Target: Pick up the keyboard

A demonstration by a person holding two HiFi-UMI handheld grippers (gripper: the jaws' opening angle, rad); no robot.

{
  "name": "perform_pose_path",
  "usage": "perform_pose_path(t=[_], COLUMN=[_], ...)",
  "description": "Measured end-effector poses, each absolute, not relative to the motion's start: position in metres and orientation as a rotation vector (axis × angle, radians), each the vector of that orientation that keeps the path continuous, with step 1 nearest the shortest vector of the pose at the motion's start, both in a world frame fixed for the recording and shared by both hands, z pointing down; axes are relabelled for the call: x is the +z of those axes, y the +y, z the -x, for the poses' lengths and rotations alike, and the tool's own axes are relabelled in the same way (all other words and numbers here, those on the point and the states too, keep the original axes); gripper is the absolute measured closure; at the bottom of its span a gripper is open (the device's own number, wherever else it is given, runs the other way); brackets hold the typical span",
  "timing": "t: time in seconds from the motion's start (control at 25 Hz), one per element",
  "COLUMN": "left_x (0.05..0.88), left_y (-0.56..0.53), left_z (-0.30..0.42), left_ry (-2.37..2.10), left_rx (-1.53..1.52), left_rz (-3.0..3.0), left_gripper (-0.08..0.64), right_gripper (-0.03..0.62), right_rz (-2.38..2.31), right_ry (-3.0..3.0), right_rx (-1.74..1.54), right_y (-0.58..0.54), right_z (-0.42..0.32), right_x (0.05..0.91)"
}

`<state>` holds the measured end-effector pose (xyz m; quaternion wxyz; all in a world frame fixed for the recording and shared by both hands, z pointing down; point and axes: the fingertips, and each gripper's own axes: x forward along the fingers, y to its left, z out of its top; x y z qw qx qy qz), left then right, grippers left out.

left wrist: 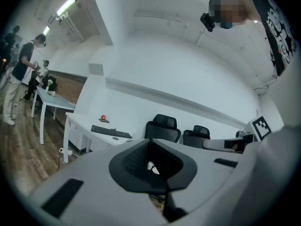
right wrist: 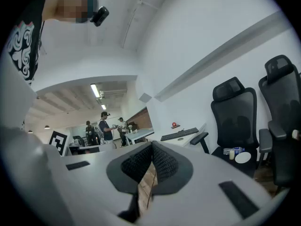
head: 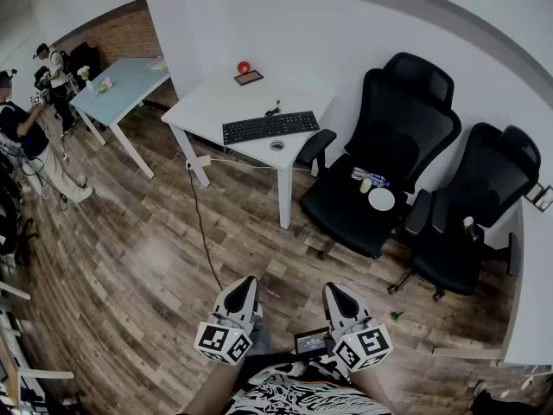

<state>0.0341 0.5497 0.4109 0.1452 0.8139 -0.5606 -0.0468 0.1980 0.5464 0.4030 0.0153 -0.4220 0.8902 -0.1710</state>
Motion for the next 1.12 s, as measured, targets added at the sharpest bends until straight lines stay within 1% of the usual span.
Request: perform_pose_path(t=[0.28, 0.56, 0.76, 1.12], left_x=[0.392, 0.383, 0.394, 0.401], left_y=[0.563, 0.568, 0.57, 0.489], left_z=[-0.05, -0.044, -0.037, -0.014], left_ry=[-1.695, -1.739, -1.739, -1.705], left_rx=[-0.158, -0.155, -0.15, -0.207], left_rz=[-2.397, -2.384, -2.35, -2.367], left_gripper=[0.538, 0.537, 0.538, 0.538], right_gripper=[0.565, 0.565, 0.563, 0.563], right_rz=[1.389, 1.35, 1.323, 1.401], right_ry=[2.734, 2.715, 2.685, 2.639], right_rx=[-0.48, -0.471, -0.497, -0.52], right_y=[0.552, 0.544, 0.534, 0.468], right_z=[-0.231, -0.237, -0.235, -0.212], right_x=[0.405, 0.392, 0.392, 0.402])
